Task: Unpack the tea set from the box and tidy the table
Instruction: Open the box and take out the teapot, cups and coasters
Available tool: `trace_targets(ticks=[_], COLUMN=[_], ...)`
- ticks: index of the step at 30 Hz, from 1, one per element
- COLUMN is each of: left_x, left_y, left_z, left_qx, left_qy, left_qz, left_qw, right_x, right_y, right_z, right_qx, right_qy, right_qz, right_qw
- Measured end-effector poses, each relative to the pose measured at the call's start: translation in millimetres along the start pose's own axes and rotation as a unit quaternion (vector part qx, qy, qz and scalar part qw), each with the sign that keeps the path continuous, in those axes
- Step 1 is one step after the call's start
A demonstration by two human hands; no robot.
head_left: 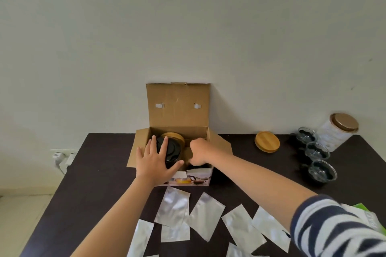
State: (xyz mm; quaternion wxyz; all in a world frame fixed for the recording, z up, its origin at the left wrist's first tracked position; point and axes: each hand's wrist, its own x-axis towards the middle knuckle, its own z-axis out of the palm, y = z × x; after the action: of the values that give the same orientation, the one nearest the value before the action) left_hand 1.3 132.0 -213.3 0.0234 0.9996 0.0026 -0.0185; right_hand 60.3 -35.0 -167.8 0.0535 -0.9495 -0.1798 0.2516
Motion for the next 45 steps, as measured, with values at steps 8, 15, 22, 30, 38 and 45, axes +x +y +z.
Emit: trace_targets(ticks=[8, 15, 22, 30, 38, 45], left_x=[2, 1, 1, 4, -10, -15], left_y=[0, -1, -2, 13, 104, 147], left_z=[3, 5, 4, -16, -15, 4], left_qx=[-0.016, -0.02, -0.017, 0.058, -0.003, -0.068], left_qy=[0.019, 0.018, 0.008, -0.062, -0.037, 0.008], left_qz=[0.006, 0.006, 0.008, -0.019, -0.038, -0.217], left_qw=[1.0, 1.0, 1.0, 0.996, 0.999, 0.974], right_x=[20, 21, 6, -32, -111, -164], right_y=[-18, -11, -3, 39, 131, 254], right_z=[-2, 6, -20, -49, -28, 9], right_qx=[-0.163, -0.117, 0.008, 0.168, 0.303, 0.331], right_qy=[-0.152, -0.086, 0.021, 0.16, 0.203, 0.231], right_qz=[0.014, 0.006, 0.0, 0.039, 0.107, 0.196], right_qw=[0.975, 0.989, 1.0, 0.972, 0.925, 0.894])
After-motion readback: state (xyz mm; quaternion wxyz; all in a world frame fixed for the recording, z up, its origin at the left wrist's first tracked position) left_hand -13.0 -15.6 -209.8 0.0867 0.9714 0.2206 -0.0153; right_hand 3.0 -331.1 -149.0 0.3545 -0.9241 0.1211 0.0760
